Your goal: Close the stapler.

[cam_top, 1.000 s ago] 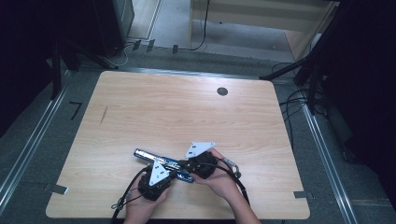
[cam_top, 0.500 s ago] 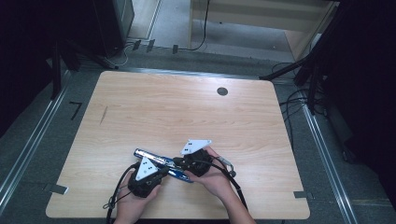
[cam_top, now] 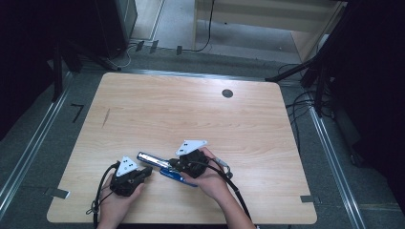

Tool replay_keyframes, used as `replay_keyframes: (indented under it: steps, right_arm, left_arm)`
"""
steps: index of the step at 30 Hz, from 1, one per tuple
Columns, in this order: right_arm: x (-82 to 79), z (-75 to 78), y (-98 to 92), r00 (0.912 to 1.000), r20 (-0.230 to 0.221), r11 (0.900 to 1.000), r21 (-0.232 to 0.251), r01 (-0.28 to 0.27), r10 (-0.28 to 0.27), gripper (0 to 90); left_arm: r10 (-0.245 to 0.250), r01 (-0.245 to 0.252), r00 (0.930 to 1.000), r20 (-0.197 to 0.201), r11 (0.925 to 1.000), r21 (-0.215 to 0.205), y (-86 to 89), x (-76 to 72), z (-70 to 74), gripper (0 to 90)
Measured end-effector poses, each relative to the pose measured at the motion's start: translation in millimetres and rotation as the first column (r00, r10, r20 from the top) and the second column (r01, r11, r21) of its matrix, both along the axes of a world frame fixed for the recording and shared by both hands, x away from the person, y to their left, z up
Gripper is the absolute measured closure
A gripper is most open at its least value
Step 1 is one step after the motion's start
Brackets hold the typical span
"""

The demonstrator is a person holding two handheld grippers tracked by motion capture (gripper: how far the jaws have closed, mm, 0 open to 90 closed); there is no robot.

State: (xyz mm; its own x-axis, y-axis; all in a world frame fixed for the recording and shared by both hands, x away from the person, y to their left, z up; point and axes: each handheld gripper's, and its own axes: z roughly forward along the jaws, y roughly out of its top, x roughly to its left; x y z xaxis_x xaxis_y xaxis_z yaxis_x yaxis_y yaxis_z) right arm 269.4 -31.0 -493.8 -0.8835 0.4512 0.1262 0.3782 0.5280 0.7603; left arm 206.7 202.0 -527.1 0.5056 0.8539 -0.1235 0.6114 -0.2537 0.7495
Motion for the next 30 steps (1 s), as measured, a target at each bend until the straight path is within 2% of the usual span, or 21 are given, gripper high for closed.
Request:
replay_keyframes:
  steps: [6,9,17,30]
  right_arm:
    - [2.2,0.0,12.4,0.9999,0.013,1.000,-0.010,-0.011,0.011,90.0]
    - [3.6,-0.5,19.5,0.9998,0.009,1.000,-0.014,-0.019,0.019,90.0]
    - [6.5,-2.5,35.6,0.9994,0.007,0.999,-0.025,-0.033,0.033,90.0]
    - [10.1,-5.3,47.8,0.9993,0.023,0.998,-0.047,-0.030,0.031,90.0]
  left_arm:
    - [0.024,-0.024,0.9994,-0.024,0.9997,-0.002,5.3,3.9,-1.1,90.0]
    - [0.030,-0.029,0.9994,-0.016,0.9995,0.015,4.6,5.4,-0.7,90.0]
    - [0.049,-0.049,0.9986,-0.020,0.9986,0.017,6.8,10.1,-1.1,90.0]
    - [0.051,-0.050,0.9984,-0.025,0.9984,0.026,3.7,12.7,-2.8,90.0]
